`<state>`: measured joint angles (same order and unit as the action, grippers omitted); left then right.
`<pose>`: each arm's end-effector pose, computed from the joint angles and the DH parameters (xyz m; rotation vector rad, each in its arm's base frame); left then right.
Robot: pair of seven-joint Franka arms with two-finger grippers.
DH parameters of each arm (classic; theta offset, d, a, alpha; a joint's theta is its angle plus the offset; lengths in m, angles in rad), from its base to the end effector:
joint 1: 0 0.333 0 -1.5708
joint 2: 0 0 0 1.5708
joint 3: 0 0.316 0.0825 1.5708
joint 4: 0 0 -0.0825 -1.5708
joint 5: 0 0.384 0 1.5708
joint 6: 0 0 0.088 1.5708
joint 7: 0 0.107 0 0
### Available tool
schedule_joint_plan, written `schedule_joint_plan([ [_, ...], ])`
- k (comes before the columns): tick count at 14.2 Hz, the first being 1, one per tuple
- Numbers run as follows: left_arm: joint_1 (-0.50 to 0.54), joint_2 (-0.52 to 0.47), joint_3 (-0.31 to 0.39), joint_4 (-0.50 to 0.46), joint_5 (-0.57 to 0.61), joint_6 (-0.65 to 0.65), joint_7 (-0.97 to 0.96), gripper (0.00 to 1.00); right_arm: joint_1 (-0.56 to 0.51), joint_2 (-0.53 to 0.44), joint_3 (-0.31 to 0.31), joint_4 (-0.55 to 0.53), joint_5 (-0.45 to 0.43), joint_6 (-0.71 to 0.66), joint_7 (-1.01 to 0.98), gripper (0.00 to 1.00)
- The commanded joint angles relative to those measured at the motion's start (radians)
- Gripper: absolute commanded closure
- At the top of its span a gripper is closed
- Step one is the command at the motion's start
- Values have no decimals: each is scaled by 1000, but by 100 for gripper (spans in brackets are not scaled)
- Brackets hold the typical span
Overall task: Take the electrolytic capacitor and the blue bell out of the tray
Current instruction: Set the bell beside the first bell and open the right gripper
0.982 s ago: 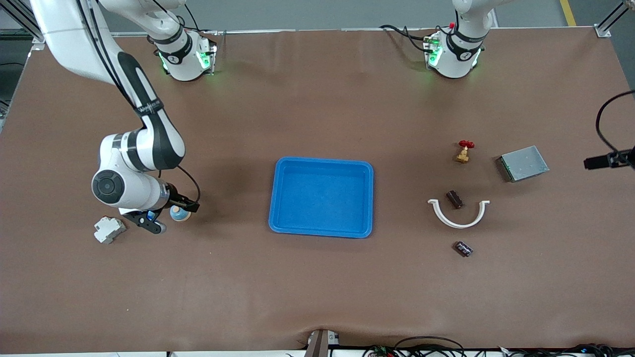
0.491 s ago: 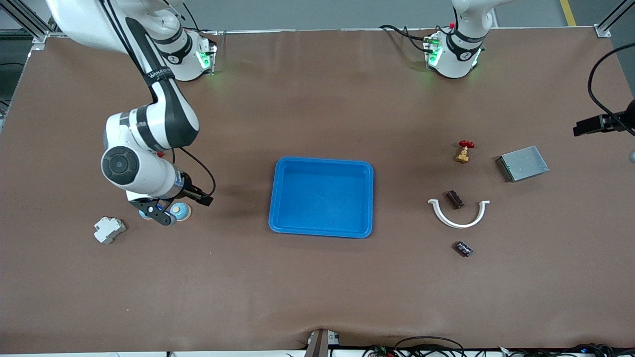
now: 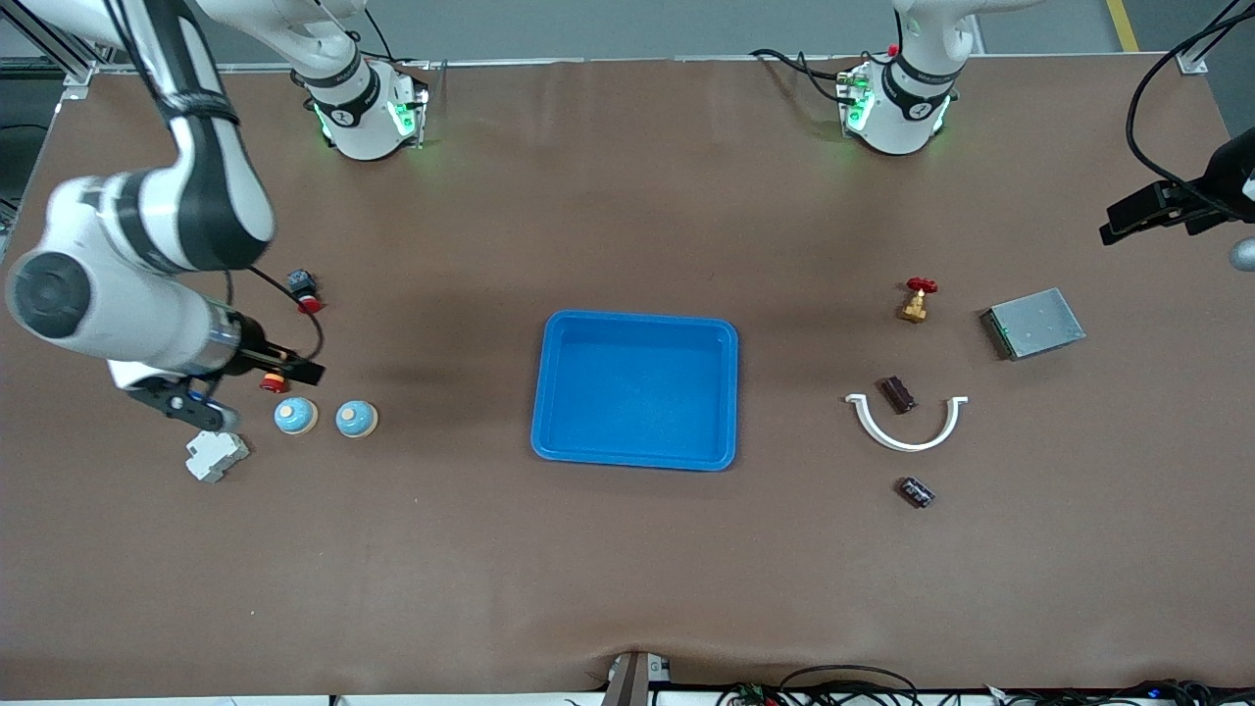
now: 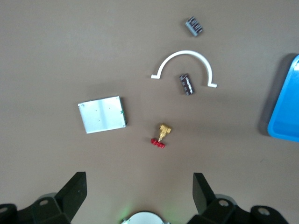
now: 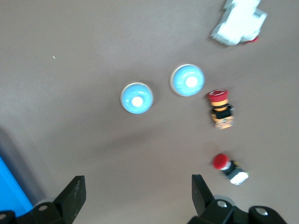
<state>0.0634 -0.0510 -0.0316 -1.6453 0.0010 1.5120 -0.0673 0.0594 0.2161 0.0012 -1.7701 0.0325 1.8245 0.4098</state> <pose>0.5308 0.0166 0.6124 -3.1310 -0.1555 0.1290 0.6014 0.0391 0.4247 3.0730 -0.5591 -0.2574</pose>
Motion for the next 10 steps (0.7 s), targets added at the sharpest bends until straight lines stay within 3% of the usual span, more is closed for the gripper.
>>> schedule_joint_plan([
  [1, -55, -3, 15, -2, -13, 46, -16, 0, -79, -66, 13, -15, -10, -31, -156, 0],
  [5, -111, 5, 39, -4, -15, 77, -12, 0, -167, -133, 13, -14, -14, -56, -406, 0],
  [10, -113, -6, 53, 1, -13, 91, 3, 0, -179, -210, 14, 26, -29, -111, -497, 0],
])
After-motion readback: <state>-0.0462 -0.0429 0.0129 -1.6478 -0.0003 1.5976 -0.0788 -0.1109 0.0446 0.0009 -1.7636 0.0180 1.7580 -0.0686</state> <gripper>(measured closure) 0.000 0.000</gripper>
